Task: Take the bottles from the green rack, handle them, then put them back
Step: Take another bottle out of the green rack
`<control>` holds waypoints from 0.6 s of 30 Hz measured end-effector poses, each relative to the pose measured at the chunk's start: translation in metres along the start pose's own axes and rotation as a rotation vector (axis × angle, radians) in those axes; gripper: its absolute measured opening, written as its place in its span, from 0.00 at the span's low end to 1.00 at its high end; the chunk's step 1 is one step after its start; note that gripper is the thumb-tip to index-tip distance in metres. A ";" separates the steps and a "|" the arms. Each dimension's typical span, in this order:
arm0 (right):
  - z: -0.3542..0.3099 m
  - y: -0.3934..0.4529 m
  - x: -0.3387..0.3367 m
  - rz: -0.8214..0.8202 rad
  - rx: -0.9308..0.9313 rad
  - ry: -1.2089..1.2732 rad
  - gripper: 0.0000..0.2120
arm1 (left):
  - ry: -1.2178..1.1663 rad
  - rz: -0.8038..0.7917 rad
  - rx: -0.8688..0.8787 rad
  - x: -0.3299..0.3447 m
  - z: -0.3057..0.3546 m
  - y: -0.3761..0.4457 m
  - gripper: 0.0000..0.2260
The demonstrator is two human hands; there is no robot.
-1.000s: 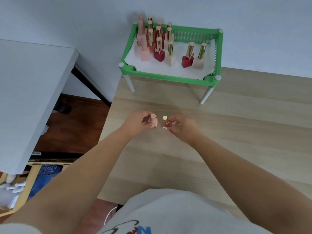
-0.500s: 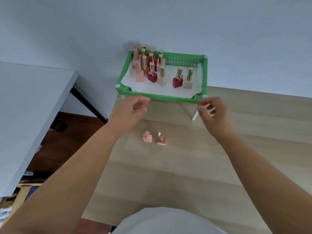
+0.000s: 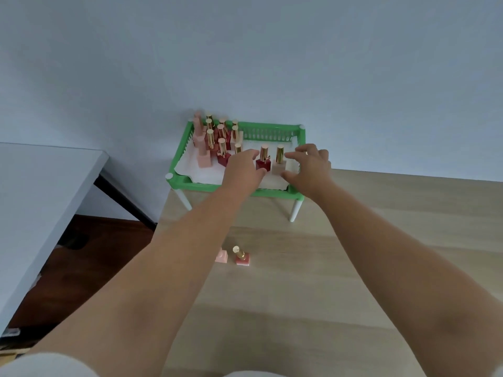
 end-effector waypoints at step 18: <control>-0.005 -0.020 -0.031 0.126 0.082 0.382 0.11 | -0.030 0.094 0.095 -0.010 0.011 -0.007 0.12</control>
Point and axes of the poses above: each hand's wrist, its own y-axis towards the middle knuckle, its own x-axis out of the palm, z = x × y, the point moved 5 cm from there along y, towards the middle knuckle, and after that the axes turned 1 degree about -x, right-handed, at the moved point
